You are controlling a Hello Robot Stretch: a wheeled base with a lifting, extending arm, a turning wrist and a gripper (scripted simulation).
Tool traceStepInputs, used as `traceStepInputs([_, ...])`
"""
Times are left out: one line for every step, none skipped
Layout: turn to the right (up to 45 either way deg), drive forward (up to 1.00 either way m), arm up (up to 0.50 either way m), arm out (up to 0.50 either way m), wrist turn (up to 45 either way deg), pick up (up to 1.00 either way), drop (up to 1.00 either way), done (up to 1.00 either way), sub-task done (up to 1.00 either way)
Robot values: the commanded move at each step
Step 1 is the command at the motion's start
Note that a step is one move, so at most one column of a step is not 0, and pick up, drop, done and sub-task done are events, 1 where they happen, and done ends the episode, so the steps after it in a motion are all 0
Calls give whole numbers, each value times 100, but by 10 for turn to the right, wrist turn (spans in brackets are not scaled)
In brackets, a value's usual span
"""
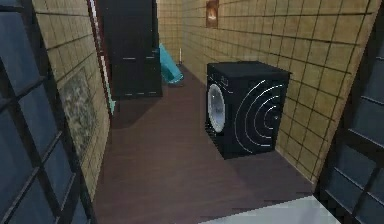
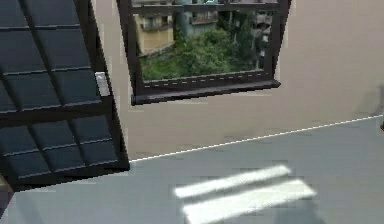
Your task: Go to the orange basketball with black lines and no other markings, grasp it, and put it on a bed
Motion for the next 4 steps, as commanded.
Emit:
traceStepInputs([120,0,0,0,0,0,0,0,0])
traceStepInputs([0,40,0,0,0,0,0,0,0])
traceStepInputs([-300,0,0,0,0,0,0,0,0])
traceStepInputs([0,100,0,0,0,0,0,0,0])
